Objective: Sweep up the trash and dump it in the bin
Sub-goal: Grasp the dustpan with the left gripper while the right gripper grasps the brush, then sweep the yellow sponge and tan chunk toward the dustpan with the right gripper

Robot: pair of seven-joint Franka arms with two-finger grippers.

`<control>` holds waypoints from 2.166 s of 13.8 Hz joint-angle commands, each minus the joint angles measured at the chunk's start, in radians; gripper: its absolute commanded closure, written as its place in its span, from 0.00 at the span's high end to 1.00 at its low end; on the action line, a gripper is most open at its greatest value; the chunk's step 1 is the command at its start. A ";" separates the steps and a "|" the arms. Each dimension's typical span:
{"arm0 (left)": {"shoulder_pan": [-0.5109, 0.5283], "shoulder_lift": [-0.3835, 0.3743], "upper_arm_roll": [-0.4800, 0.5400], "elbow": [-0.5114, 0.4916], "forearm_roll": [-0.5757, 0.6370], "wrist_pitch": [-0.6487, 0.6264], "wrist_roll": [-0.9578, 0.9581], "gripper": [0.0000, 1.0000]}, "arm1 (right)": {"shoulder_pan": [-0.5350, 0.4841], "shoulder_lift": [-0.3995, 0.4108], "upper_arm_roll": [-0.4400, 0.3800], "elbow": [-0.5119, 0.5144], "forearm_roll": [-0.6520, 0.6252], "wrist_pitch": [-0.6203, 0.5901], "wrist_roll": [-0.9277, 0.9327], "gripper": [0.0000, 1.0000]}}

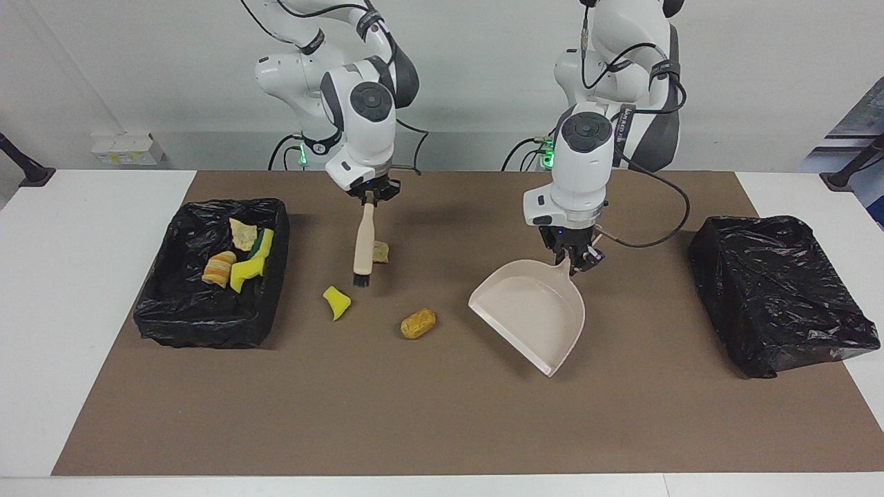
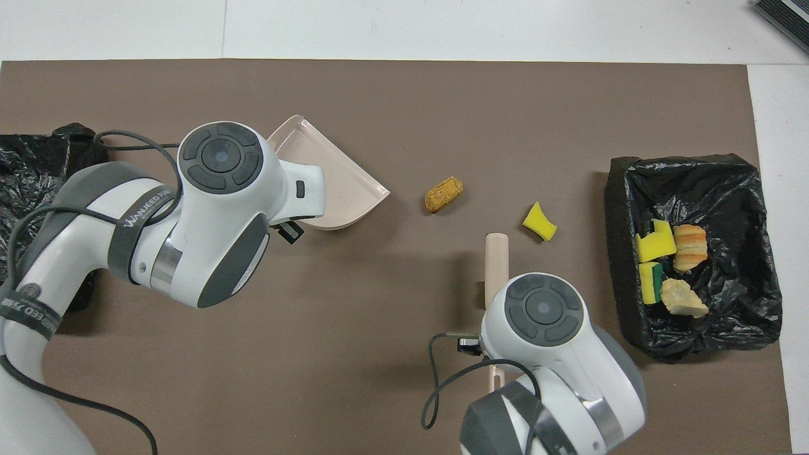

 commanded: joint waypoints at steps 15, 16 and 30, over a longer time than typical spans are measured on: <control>0.007 0.157 -0.014 0.165 0.079 0.021 0.396 0.00 | -0.068 0.141 0.019 0.079 0.140 0.061 -0.237 0.00; 0.005 0.157 -0.015 0.156 0.079 0.037 0.447 0.00 | -0.058 0.155 0.018 0.122 0.148 0.037 -0.220 0.00; -0.027 0.143 -0.018 0.070 0.063 0.104 0.497 0.00 | -0.109 0.091 0.018 0.040 0.178 0.036 -0.171 0.00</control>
